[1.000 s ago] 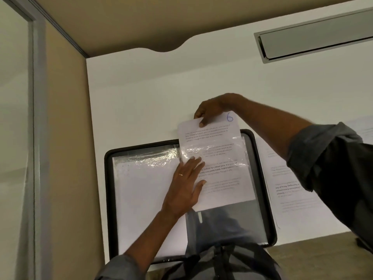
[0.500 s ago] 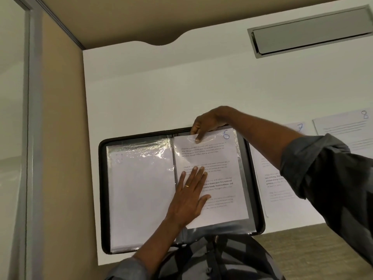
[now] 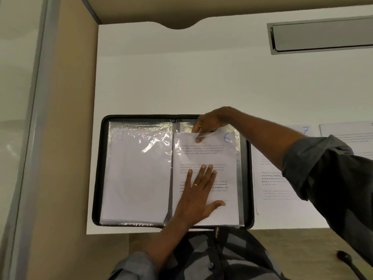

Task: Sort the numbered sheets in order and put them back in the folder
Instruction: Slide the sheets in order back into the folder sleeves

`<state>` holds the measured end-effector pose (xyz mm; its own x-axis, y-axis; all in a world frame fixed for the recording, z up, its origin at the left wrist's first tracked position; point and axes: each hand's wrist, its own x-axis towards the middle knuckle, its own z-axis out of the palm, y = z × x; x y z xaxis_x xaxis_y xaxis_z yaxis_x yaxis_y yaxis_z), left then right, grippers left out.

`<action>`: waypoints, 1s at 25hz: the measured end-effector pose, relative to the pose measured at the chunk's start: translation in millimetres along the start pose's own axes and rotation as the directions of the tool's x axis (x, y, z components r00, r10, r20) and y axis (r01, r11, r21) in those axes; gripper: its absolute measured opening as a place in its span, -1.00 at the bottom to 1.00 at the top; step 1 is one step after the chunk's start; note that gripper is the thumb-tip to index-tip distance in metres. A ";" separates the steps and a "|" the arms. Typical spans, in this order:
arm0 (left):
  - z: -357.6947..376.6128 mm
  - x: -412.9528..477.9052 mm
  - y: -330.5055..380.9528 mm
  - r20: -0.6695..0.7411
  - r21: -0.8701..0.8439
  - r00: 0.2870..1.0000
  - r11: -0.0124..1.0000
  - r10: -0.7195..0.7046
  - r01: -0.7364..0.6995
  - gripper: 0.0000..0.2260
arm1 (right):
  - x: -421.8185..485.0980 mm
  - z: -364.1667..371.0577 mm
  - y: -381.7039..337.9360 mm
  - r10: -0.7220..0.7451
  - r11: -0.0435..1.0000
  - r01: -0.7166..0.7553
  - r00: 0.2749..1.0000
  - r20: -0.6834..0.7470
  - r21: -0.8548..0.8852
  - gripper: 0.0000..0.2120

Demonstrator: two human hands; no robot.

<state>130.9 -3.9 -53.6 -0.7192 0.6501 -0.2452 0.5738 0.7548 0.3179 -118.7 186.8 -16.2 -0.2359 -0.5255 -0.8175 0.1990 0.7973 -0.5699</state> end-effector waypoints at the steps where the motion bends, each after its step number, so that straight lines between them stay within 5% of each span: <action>1: 2.0 -0.2 6.1 -0.003 0.013 1.000 1.000 -0.019 0.019 -0.11 | -2.7 1.6 0.2 -0.025 0.998 0.022 0.998 -0.052 -0.060 -0.83; 4: 11.2 -0.9 19.7 -0.017 0.043 0.999 0.998 -0.048 0.048 -0.12 | -16.9 5.4 -1.1 -0.163 0.972 0.093 0.928 -0.336 -0.217 -0.84; 7: 18.7 0.0 22.7 -0.058 0.083 0.998 0.996 -0.021 0.026 -0.23 | -42.2 21.9 7.2 -0.263 0.964 0.150 0.677 -0.688 -0.221 -0.79; 10: 22.6 -0.7 21.5 -0.084 0.084 0.996 0.996 0.006 0.001 -0.37 | -70.1 65.1 33.5 -0.211 0.967 0.223 0.437 -0.874 -0.122 -0.78; 15: 22.7 -5.7 18.3 -0.254 -0.098 0.967 0.994 0.029 -0.056 -0.64 | -101.8 179.5 69.6 0.044 0.978 0.188 0.213 -0.976 0.085 -0.78; 18: 16.5 -8.1 18.5 -0.373 -0.378 0.922 0.924 -0.100 -0.052 -0.77 | -109.1 256.4 70.3 0.210 0.954 0.189 0.141 -0.967 0.235 -0.75; 20: 4.0 -12.3 22.1 -0.362 -0.608 0.906 0.793 -0.220 -0.051 -0.78 | -108.5 300.6 62.1 0.306 0.922 0.216 0.109 -0.946 0.323 -0.72; 22: -17.3 -23.8 26.4 -0.325 -0.782 0.901 0.617 -0.289 -0.084 -0.73 | -100.0 330.8 46.8 0.337 0.904 0.228 0.138 -0.931 0.361 -0.67; 25: -55.7 -59.3 25.8 -0.228 -0.932 0.919 0.344 -0.321 -0.111 -0.73 | -80.4 355.7 2.6 0.188 0.916 0.313 0.213 -0.959 0.249 -0.62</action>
<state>166.5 -28.0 20.2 -0.9344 0.3356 -0.1191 -0.0882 0.1058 0.9905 239.1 125.4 18.3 -0.9249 0.3228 -0.2009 0.3454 0.4922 -0.7990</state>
